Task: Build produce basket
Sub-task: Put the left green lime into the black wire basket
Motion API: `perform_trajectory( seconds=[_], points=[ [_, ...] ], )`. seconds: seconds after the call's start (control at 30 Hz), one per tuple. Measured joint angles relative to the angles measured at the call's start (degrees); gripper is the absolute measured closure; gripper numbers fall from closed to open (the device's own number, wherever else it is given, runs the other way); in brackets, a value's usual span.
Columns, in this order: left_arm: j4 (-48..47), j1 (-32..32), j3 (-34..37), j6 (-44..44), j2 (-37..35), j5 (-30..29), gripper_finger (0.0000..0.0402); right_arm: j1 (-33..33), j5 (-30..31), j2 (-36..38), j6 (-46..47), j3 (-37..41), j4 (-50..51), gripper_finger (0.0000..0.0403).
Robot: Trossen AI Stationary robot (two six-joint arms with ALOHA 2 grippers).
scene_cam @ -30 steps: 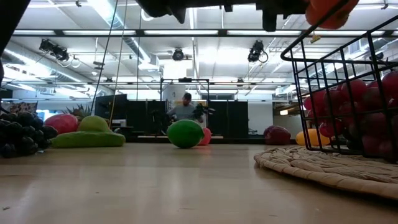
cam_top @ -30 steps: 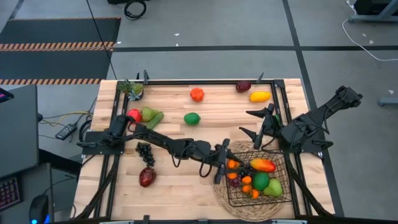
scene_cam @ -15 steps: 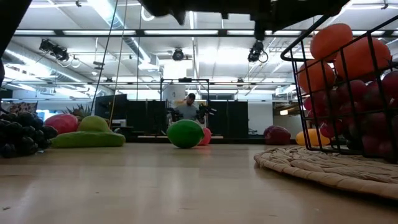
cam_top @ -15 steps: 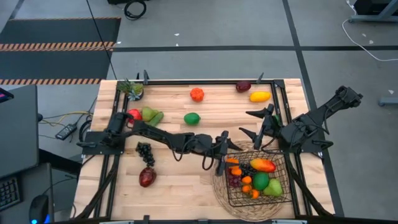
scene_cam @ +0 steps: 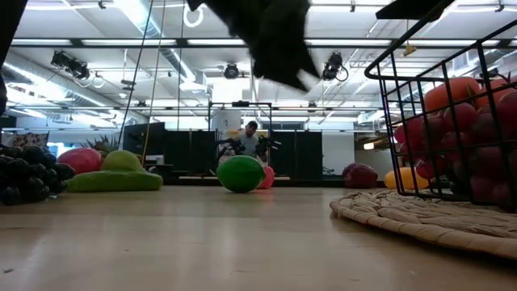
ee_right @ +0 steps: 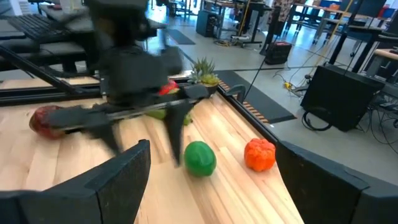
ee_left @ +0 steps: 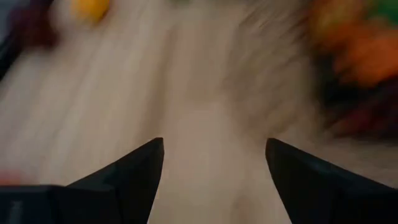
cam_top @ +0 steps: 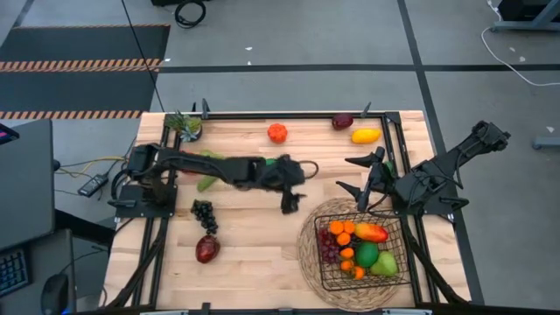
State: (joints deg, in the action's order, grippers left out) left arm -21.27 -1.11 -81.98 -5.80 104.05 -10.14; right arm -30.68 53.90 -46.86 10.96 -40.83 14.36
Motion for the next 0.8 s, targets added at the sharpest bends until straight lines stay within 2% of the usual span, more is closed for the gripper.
perform_trajectory(
  seconds=[0.17,0.37,0.43,0.53,0.8],
  points=[
    [-16.69,3.30,-0.04,-4.28,-2.03,-8.60,0.0111,0.46,-0.01,-0.01,0.02,1.30,-0.27,0.0055],
    [-35.18,4.91,-0.06,-18.15,-3.03,-23.08,0.0111,1.62,-0.06,0.01,-0.34,1.72,-2.05,0.0055],
    [-39.45,4.92,0.02,-21.11,-2.99,-25.93,0.0111,1.88,-0.21,-0.01,-0.37,1.72,-2.22,0.0055],
    [-41.10,4.70,0.00,-21.96,-2.97,-26.33,0.0111,2.05,-0.57,-0.01,-0.20,1.72,-2.33,0.0055],
    [-37.50,6.57,0.00,-16.04,-2.94,-24.40,0.0111,2.80,-1.49,-1.86,-0.35,1.73,-5.13,0.0055]
  ],
)
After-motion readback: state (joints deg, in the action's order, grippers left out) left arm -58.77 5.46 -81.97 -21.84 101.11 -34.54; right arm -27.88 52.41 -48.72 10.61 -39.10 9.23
